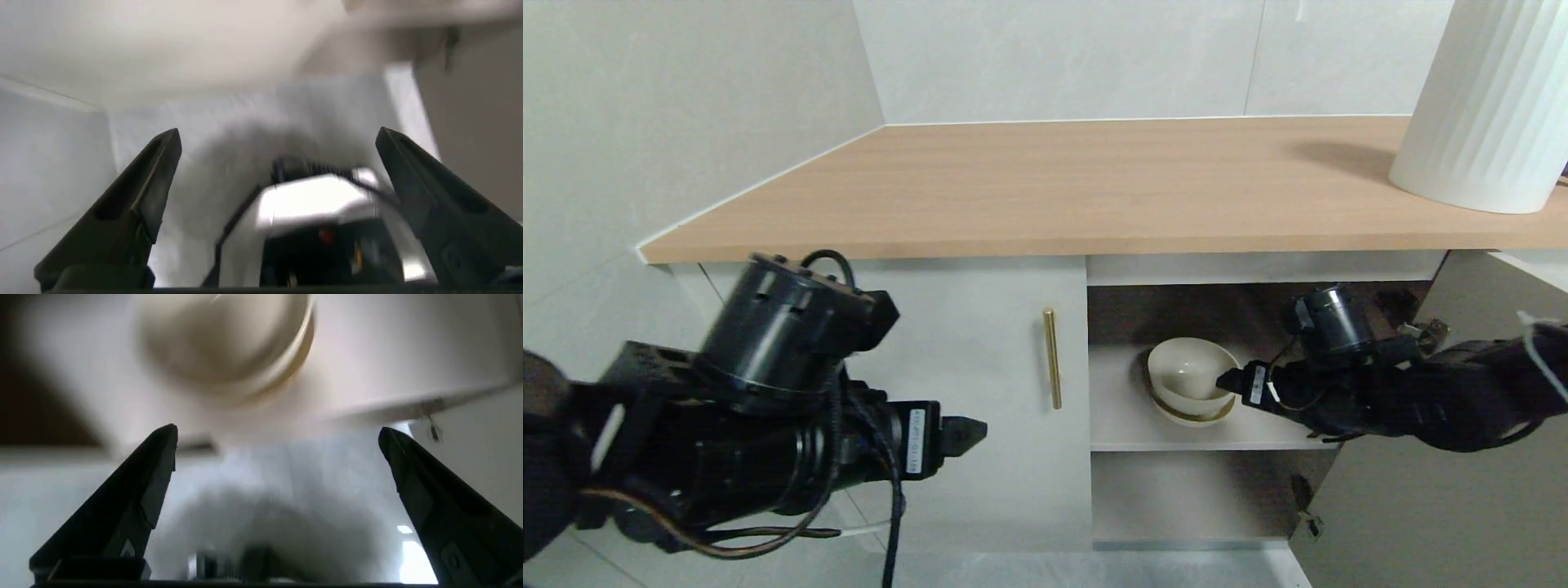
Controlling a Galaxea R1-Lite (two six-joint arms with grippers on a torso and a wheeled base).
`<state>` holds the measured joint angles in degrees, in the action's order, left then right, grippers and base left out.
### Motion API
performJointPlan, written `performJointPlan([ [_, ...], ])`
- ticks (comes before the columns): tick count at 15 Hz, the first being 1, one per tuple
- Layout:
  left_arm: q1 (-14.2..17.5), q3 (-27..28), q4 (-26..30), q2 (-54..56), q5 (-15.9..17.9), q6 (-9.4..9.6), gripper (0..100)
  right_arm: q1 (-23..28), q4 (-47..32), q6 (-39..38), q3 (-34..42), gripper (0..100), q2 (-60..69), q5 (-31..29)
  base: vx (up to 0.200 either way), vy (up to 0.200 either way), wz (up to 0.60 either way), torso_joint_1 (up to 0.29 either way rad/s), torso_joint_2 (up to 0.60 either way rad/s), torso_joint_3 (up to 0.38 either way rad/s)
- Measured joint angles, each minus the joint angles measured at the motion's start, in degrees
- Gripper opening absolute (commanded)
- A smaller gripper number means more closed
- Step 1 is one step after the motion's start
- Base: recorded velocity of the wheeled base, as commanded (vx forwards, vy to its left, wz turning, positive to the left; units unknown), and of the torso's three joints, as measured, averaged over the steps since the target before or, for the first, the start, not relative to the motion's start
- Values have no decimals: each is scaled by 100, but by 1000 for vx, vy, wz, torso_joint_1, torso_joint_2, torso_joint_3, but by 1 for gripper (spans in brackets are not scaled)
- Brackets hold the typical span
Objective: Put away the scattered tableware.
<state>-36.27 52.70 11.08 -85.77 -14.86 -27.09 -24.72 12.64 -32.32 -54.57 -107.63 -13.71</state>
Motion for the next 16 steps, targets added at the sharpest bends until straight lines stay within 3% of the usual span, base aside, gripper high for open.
performJointPlan([
  [2,193,-297,9,621,-178,77,100,-162,-613,183,383,100,940,189,0,0,0,0,0,0],
  [4,521,-610,5,1150,-350,486,100,-356,-1460,336,600,100,1833,316,0,0,0,0,0,0],
  [6,724,-769,0,1571,-377,714,100,-578,-2078,418,716,100,2562,364,0,0,0,0,0,0],
  [12,767,-784,-274,1552,-399,914,100,-973,-2197,750,820,100,3111,258,0,0,0,0,0,0],
  [16,621,-833,-301,1270,-405,903,100,-1050,-2192,763,846,100,3093,223,-200,0,0,6,2,1],
])
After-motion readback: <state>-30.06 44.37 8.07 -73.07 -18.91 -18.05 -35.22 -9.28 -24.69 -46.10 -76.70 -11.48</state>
